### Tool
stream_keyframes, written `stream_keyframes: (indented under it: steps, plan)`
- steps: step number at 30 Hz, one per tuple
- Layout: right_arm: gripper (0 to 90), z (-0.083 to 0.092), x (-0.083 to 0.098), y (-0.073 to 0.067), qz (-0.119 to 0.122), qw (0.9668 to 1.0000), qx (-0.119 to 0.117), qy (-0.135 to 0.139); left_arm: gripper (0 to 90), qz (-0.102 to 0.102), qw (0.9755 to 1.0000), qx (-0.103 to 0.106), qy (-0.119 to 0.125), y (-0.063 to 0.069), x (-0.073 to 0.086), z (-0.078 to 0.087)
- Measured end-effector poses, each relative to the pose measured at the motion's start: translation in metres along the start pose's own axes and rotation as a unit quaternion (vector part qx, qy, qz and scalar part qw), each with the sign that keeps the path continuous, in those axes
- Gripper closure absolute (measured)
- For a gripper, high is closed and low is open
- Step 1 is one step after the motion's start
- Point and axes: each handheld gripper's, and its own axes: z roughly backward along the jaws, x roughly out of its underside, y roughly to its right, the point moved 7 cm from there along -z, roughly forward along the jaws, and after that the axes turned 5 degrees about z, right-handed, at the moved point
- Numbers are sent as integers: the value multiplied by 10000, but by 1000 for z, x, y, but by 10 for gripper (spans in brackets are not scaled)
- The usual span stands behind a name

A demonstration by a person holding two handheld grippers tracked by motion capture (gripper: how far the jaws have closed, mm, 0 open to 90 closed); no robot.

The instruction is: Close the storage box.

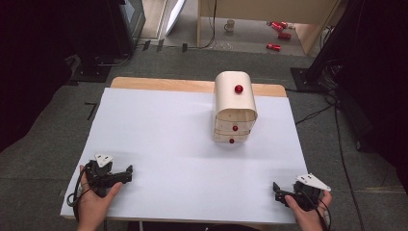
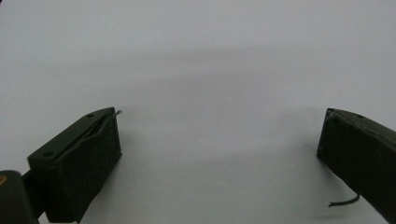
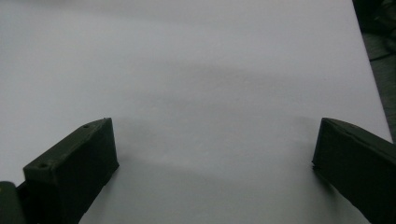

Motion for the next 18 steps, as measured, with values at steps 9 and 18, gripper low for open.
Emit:
stream_keyframes:
  steps: [9, 18]
  plan:
    - [0, 0, 1, -1, 3, 10000, 23, 51, 0, 0, 10000, 0, 5, 0, 0, 0]
    - [0, 0, 1, -1, 8, 10000, 23, 52, 0, 0, 10000, -1, 1, 0, 0, 0]
